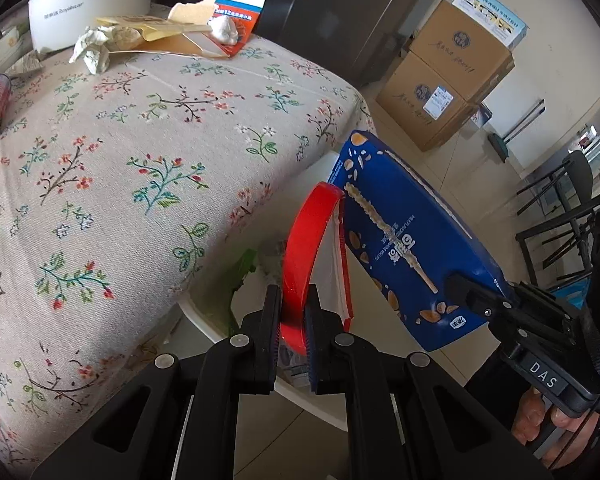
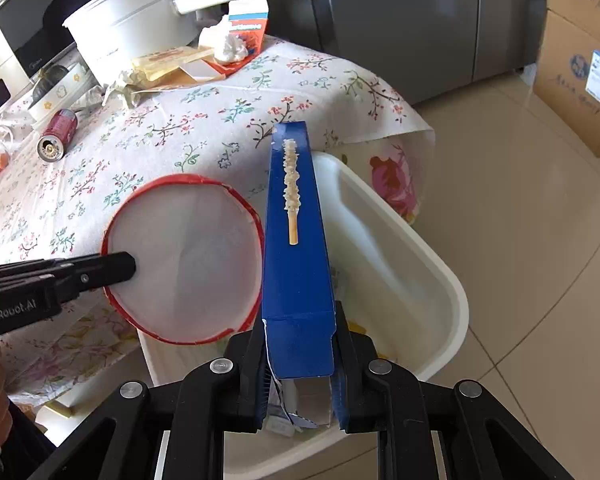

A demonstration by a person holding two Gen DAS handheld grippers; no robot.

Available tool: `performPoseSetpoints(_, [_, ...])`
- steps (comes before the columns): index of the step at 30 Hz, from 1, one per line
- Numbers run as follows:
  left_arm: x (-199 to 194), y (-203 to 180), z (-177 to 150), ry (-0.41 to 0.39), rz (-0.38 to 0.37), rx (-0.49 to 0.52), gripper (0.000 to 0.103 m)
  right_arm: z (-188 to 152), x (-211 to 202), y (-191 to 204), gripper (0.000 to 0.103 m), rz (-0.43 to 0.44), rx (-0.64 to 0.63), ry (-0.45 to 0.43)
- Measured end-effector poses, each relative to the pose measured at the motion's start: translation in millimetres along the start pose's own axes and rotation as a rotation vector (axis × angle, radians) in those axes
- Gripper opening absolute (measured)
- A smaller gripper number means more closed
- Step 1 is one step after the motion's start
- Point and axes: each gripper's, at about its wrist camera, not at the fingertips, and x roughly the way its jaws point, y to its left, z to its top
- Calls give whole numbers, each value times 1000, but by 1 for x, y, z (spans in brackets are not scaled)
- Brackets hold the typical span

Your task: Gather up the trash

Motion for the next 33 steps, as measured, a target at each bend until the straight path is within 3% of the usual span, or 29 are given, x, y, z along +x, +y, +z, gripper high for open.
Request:
performPoseSetpoints(5, [30, -14, -2, 18, -23, -14, 14, 4, -10, -8, 23, -10, 42, -54])
performPoseSetpoints(9, [60, -17, 2, 65, -49, -13, 46, 8, -13, -11, 23, -24, 49, -70])
performPoseSetpoints(11, [60, -13, 3, 72, -90, -48, 49, 6, -7, -10, 23, -28, 43, -48])
performPoseSetpoints(21, [19, 22, 19, 13, -114, -184, 49, -2, 14, -1, 24, -35, 12, 30])
performPoseSetpoints(25, [5, 33, 24, -16, -122, -227, 50, -2, 15, 9, 24, -27, -21, 21])
performPoseSetpoints(30, [-5, 39, 25, -28, -140, -252, 50, -1, 16, 20, 24, -137, -86, -13])
performPoseSetpoints(33, [-9, 40, 24, -35, -138, -253, 50, -1, 26, 20, 34, -126, -81, 23])
